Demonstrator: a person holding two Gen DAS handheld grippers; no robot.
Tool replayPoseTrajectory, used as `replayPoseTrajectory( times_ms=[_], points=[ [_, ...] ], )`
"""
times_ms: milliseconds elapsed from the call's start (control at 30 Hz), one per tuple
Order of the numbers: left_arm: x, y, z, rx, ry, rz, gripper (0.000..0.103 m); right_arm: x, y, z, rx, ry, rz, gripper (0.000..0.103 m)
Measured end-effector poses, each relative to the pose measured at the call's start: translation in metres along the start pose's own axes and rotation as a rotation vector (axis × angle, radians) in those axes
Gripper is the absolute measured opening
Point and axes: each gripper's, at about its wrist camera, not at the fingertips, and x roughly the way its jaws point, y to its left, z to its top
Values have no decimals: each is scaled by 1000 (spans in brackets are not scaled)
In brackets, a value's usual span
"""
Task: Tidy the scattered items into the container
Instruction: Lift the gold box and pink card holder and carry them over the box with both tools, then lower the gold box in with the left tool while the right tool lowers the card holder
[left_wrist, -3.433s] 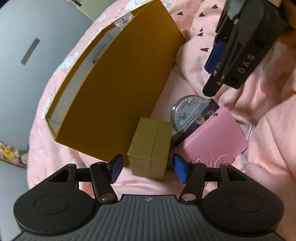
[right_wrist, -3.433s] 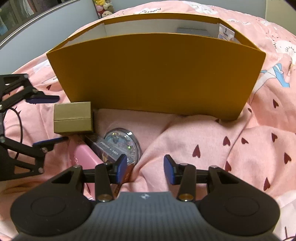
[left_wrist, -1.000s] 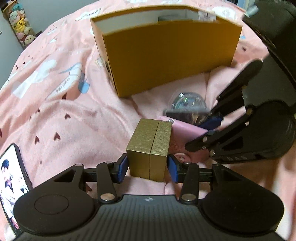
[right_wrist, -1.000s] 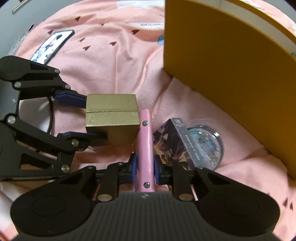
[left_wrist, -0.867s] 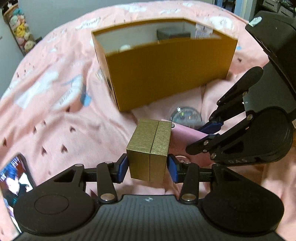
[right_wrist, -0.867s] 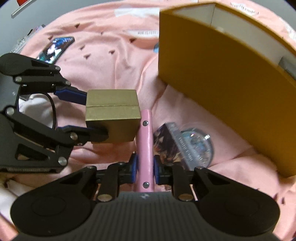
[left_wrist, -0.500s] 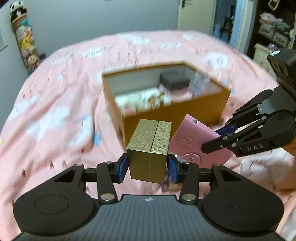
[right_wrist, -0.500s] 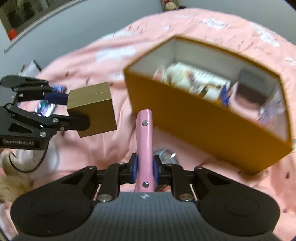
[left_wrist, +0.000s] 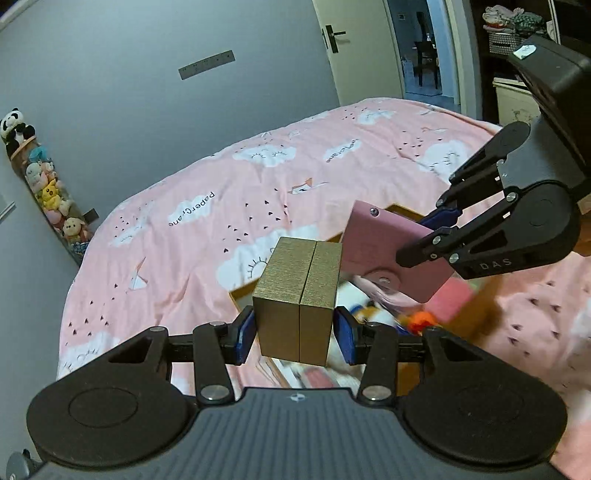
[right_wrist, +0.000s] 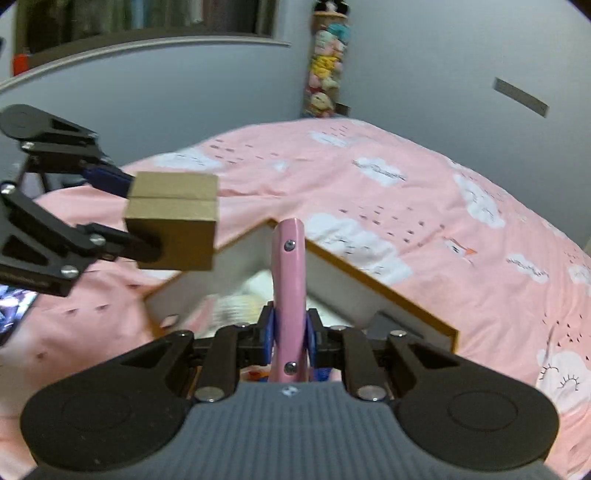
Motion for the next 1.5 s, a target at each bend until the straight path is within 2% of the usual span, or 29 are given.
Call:
replayPoseTrajectory(
  times_ms=[100,133,200,400,500,700,900,1000,1100,1367,1500],
  points=[
    [33,19,6,-110,32,-61,52,31,-28,2,94,22,-4,19],
    [44,22,6,-124,34,-65,52,40,-34,1,109,23,-9,19],
    [64,21,6,-91,36,-44,52,55,-40,0,89,18,-20,19],
    [100,5,1,162,44,17,52,90,-38,0,-73,34,-10,19],
    [114,-11,-7,347,46,44,52,98,-37,1,-126,50,-35,19],
    [133,-44,-40,758,45,54,52,101,-45,0,-109,61,-12,19],
    [152,-55,-52,941,52,129,52,109,-43,-1,-97,110,-22,19],
    [154,-57,-57,1017,57,125,52,108,-41,2,-99,116,-23,19],
    [161,-55,-58,1030,103,97,53,107,-42,4,-89,120,-27,19],
    [167,-30,-46,882,237,-20,54,119,-41,2,-19,183,-9,19],
    [162,-31,-39,856,255,-55,59,120,-40,-1,-19,197,17,20]
  ],
)
